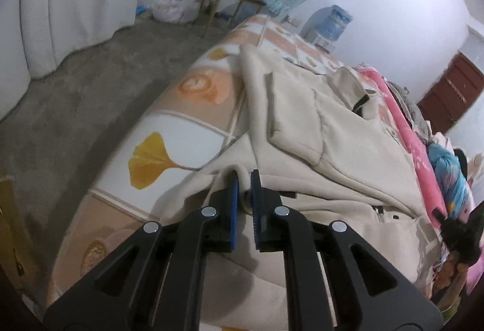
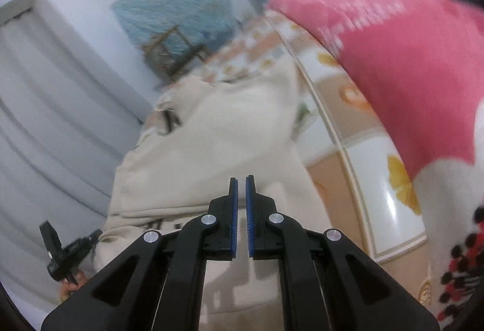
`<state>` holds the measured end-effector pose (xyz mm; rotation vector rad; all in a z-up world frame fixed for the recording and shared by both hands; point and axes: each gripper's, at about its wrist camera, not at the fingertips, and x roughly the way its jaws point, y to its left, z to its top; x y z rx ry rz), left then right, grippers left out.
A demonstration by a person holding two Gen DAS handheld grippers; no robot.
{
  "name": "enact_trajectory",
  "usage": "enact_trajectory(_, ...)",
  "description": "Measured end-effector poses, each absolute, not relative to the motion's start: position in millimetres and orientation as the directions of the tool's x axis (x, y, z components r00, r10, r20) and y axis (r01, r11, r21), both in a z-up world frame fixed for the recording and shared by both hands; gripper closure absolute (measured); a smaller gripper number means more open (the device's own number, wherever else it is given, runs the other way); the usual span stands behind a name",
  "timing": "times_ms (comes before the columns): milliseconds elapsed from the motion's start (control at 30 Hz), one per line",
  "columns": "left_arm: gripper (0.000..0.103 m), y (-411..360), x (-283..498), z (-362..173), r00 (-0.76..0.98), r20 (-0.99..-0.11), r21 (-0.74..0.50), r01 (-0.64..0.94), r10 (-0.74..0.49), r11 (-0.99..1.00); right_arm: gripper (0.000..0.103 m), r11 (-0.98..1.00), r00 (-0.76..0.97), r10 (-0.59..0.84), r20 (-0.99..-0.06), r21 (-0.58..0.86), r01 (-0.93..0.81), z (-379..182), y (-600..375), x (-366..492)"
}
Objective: Fold large clothes
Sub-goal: 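Fold the held hem over the jacket body toward the collar with both grippers, then open both grippers to release the folded hem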
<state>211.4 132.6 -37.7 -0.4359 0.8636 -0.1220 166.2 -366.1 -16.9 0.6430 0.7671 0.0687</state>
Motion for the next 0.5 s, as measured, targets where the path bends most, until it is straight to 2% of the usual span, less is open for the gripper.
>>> enact_trajectory(67, 0.091, 138.0, 209.5, -35.0, 0.663, -0.687, -0.449, -0.066, -0.297, 0.891, 0.096, 0.808, 0.721, 0.286, -0.631, 0.563, 0.173, -20.2, -369.2, 162.0)
enact_trajectory(100, 0.083, 141.0, 206.8, -31.6, 0.681, -0.678, -0.442, -0.076, -0.277, 0.894, 0.091, 0.818, 0.72, 0.274, -0.638, 0.548, 0.174, -19.8, -368.9, 159.4)
enact_trajectory(133, 0.068, 145.7, 202.7, -26.7, 0.708, -0.667, -0.421, -0.101, -0.232, 0.902, 0.082, 0.832, 0.72, 0.256, -0.645, 0.526, 0.175, -18.3, -368.3, 155.3)
enact_trajectory(167, 0.065, 150.9, 198.7, -22.6, 0.73, -0.655, -0.409, -0.123, -0.197, 0.904, 0.077, 0.844, 0.722, 0.239, -0.65, 0.506, 0.176, -16.0, -368.0, 151.8)
enact_trajectory(200, 0.065, 155.5, 196.3, -19.3, 0.743, -0.646, -0.405, -0.138, -0.176, 0.904, 0.069, 0.859, 0.725, 0.215, -0.654, 0.48, 0.178, -12.4, -367.7, 147.1)
enact_trajectory(333, 0.065, 169.6, 189.9, -6.2, 0.762, -0.63, -0.421, -0.173, -0.15, 0.89, 0.063, 0.901, 0.733, 0.163, -0.661, 0.402, 0.162, 3.3, -363.2, 132.5)
enact_trajectory(400, 0.065, 161.1, 185.7, 1.9, 0.766, -0.619, -0.418, -0.132, -0.176, 0.899, 0.061, 0.913, 0.737, 0.163, -0.656, 0.384, 0.139, 10.0, -358.2, 127.5)
enact_trajectory(500, 0.064, 127.8, 180.1, 7.5, 0.739, -0.628, -0.367, -0.006, -0.243, 0.93, 0.05, 0.941, 0.727, 0.169, -0.665, 0.328, 0.082, 15.4, -341.6, 125.4)
